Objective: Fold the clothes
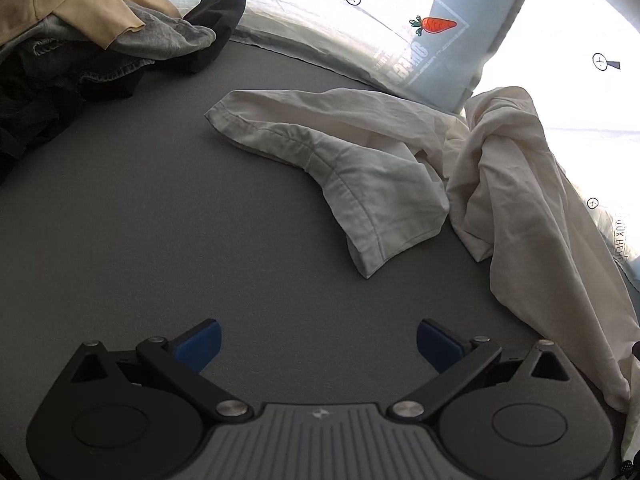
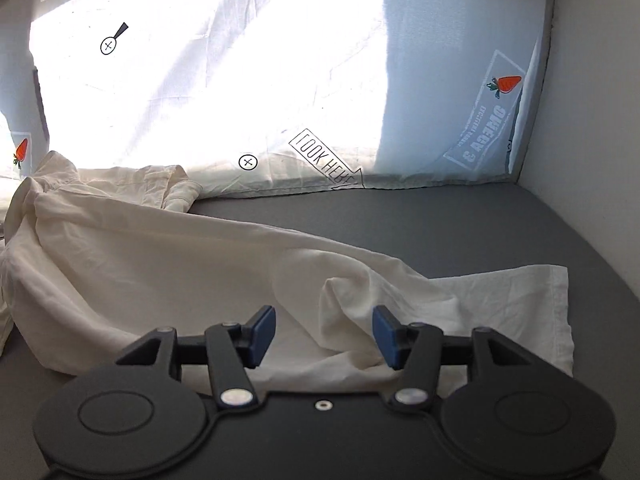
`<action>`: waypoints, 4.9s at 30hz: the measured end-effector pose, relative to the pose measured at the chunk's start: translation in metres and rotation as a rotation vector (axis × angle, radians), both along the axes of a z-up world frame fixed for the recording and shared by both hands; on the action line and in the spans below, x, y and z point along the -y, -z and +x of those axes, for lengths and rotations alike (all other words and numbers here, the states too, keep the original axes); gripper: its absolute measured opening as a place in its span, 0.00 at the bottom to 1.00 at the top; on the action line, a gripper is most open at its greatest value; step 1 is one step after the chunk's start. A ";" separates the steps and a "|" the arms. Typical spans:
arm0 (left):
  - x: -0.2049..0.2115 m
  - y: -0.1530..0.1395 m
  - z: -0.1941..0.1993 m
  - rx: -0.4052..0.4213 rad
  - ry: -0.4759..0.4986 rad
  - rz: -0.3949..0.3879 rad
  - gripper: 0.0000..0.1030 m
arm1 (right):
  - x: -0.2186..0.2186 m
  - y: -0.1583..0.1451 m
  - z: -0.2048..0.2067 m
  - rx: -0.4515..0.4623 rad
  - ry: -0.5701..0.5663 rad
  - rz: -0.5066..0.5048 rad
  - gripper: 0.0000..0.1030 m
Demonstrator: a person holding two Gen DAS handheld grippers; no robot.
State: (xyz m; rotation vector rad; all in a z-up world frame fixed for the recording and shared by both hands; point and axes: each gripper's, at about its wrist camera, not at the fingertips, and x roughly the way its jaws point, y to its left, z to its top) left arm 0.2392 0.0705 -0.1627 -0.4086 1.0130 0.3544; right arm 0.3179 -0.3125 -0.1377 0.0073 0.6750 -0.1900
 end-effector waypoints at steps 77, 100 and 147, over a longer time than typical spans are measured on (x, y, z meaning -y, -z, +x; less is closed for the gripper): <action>0.128 -0.084 0.258 0.206 0.555 0.128 0.40 | 0.154 0.004 -0.018 -0.059 0.506 0.638 0.49; 0.129 -0.033 0.315 0.065 0.572 0.196 0.27 | 0.168 0.015 -0.015 -0.140 0.602 0.676 0.06; -0.139 0.009 -0.119 -0.072 -0.477 -0.048 0.18 | 0.198 0.026 -0.141 0.112 0.864 0.882 0.67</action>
